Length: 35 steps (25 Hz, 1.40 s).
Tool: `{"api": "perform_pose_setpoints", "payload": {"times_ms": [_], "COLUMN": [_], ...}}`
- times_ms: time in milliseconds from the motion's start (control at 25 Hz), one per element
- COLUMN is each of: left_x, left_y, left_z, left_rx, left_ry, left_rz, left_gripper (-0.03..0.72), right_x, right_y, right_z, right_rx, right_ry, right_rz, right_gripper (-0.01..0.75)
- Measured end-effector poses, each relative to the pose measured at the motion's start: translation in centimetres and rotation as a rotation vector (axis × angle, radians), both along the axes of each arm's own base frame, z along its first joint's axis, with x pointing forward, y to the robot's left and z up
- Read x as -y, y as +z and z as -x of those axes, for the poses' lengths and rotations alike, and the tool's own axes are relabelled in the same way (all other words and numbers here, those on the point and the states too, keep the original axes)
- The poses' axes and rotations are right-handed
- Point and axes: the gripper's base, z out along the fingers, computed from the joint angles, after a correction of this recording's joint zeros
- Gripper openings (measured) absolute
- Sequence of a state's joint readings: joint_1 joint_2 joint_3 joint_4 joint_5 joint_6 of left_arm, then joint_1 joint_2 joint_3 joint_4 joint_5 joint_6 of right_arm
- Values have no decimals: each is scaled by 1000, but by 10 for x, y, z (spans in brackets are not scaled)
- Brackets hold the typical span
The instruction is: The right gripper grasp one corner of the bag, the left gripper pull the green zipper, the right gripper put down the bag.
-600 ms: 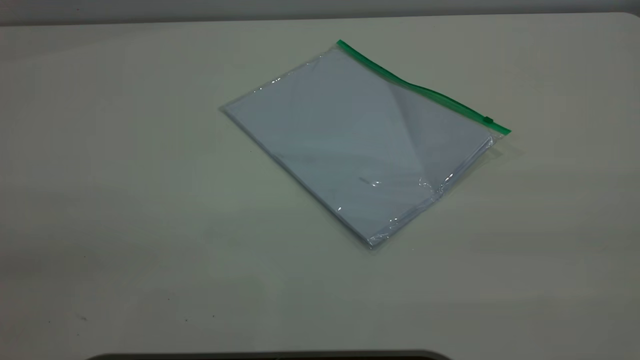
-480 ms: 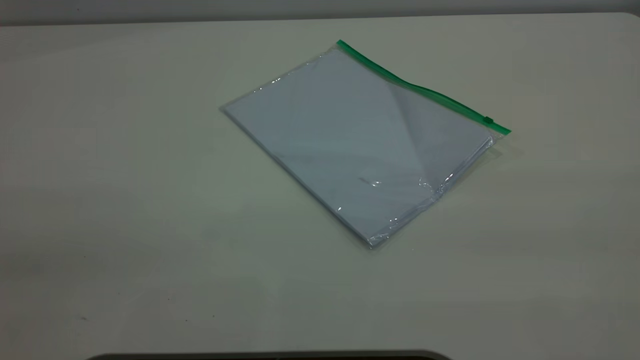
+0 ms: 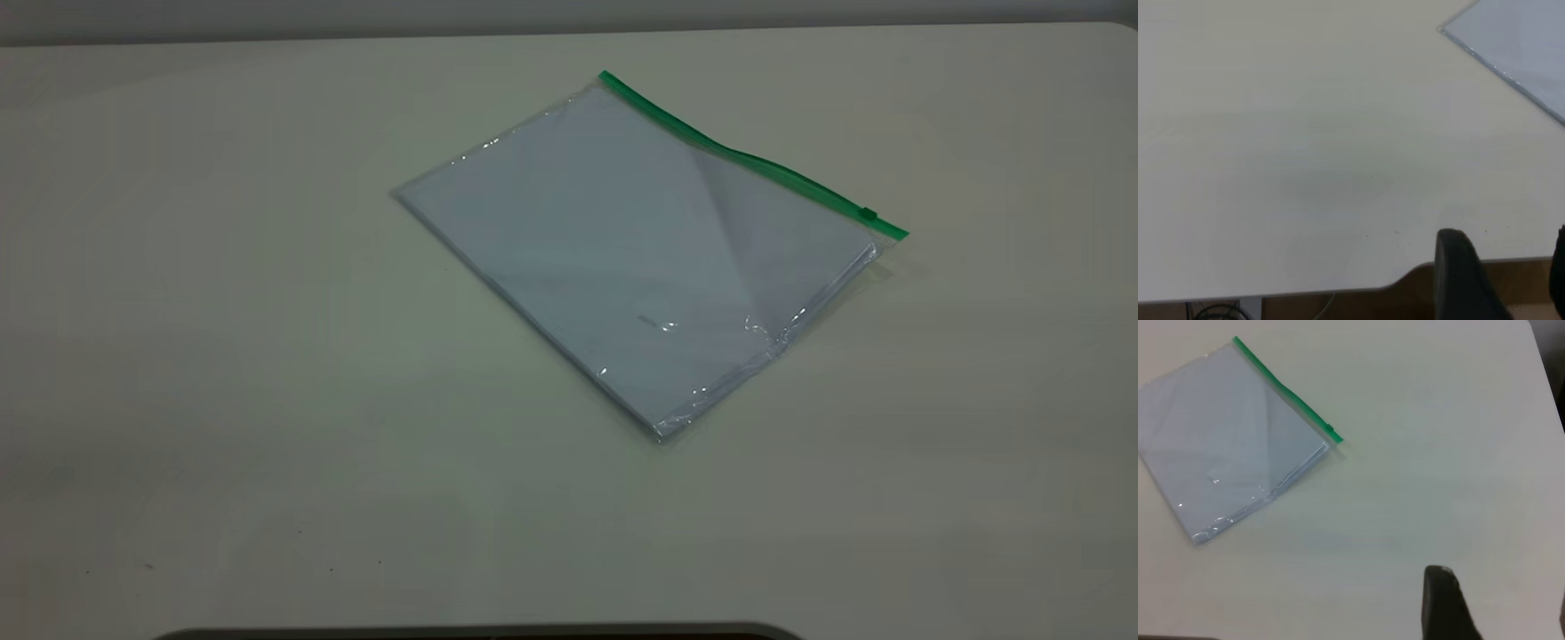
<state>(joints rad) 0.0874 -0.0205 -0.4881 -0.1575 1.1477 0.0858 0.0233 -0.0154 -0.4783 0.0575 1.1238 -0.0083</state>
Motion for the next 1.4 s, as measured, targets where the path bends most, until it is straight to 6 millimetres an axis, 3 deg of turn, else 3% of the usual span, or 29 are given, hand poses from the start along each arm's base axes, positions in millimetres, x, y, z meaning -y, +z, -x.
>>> {"api": "perform_pose_setpoints", "payload": {"times_ms": [1200, 1400], "left_x": [3, 6], "left_y": [2, 12], "left_z": [-1, -15], "left_rx": [22, -17], "left_ry": [-19, -44], "left_rz": [32, 68], "left_gripper": [395, 395], "right_x": [0, -5], "right_y": [0, 6], "right_z": [0, -12], "right_rx": [1, -16], "right_ry": [19, 48], "right_rz": [-3, -50], "right_gripper": [452, 452]}}
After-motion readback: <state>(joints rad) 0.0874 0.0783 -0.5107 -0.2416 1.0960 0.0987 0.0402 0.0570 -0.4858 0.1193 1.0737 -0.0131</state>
